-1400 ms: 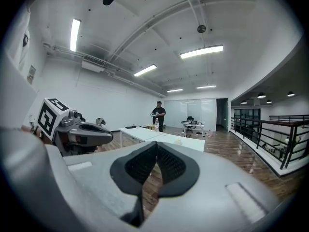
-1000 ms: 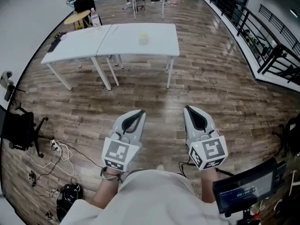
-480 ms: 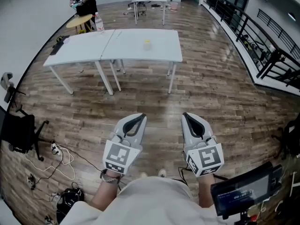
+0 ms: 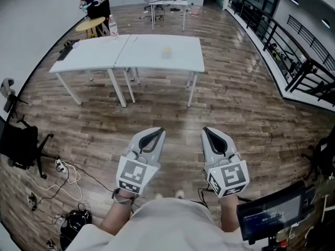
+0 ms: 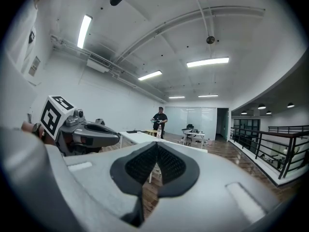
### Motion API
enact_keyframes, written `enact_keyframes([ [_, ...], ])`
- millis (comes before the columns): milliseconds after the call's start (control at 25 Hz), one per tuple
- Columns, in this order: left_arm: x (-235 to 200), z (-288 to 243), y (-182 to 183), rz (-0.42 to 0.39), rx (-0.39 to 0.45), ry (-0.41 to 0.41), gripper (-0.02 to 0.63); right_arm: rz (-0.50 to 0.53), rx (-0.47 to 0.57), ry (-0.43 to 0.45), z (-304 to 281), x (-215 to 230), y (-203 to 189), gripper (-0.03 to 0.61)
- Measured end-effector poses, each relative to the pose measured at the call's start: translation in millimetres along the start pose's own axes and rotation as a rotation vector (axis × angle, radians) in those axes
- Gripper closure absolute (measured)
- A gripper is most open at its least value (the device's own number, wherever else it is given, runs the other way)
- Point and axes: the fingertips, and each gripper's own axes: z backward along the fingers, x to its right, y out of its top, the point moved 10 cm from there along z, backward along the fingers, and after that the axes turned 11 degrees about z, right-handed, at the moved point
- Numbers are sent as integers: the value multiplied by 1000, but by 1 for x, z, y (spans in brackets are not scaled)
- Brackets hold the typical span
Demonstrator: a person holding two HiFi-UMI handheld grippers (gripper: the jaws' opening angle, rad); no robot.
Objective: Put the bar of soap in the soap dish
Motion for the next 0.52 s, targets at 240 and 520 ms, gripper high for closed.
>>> enact_keyframes([
  [240, -4, 2, 0, 5, 5, 1, 606, 1, 1, 8, -3, -3, 3, 577],
  [520, -10, 1, 0, 7, 6, 3, 606, 1, 0, 6, -8, -3, 3, 577],
])
